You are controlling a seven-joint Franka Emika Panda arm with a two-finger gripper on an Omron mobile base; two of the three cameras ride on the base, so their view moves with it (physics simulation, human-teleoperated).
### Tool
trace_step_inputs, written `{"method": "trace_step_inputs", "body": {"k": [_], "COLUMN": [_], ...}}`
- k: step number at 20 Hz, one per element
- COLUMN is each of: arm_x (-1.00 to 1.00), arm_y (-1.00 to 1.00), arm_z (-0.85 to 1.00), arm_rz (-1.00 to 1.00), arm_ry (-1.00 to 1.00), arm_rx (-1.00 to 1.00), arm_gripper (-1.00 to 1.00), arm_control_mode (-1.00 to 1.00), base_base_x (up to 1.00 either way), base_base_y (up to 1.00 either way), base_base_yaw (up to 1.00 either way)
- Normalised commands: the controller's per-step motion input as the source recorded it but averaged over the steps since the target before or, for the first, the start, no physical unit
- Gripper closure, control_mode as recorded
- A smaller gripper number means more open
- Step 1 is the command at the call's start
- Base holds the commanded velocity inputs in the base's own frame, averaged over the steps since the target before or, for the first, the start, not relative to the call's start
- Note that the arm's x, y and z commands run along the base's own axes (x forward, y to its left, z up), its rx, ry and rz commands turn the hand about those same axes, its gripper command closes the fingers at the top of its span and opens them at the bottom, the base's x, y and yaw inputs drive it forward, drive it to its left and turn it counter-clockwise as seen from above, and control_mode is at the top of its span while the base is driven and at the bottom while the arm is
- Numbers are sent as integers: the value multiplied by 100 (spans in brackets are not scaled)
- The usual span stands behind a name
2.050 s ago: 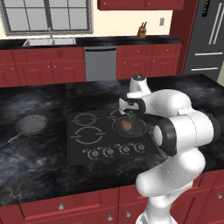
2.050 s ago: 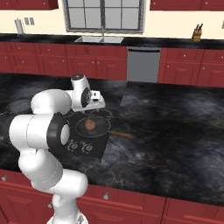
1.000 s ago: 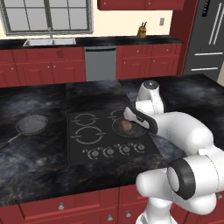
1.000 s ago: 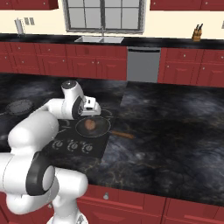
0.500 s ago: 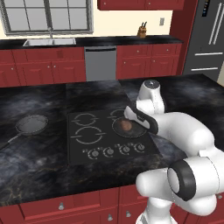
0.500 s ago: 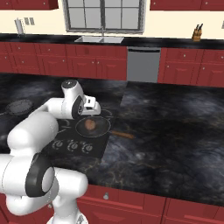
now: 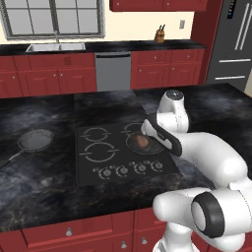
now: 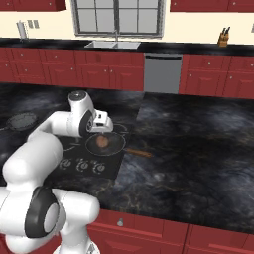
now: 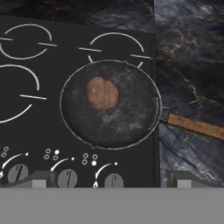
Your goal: Place both pans onto different burners. Then place the potato and the chicken drumstick on different pans.
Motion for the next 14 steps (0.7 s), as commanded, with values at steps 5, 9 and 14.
{"method": "trace_step_inputs", "body": {"k": [5,9,14], "arm_x": [-24,0,0], "arm_y": [0,0,0], "arm_z": [0,0,0], "arm_rz": [0,0,0], "arm_ry": [0,0,0], "arm_rx": [1,0,0], "arm_gripper": [-100,-100,-100], "arm_control_mode": [100,100,100], "base_base_x": [-6,-35,-38], "base_base_y": [0,0,0], "base_base_yaw": [0,0,0]}}
